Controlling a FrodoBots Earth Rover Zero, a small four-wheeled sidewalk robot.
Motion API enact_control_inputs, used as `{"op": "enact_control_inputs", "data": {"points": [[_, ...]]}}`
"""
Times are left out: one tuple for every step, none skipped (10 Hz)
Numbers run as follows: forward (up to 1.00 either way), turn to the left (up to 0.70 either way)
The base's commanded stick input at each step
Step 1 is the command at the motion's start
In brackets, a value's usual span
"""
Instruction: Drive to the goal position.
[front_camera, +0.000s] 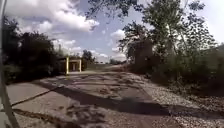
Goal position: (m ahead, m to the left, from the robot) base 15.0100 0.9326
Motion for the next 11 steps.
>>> {"op": "enact_control_inputs", "data": {"points": [[0.7, 0.0], [0.7, 0.0], [0.7, 0.0], [0.7, 0.0], [0.7, 0.0], [0.7, 0.0], [0.7, 0.0], [0.7, 0.0], [0.7, 0.0], [0.7, 0.0], [0.7, 0.0]]}}
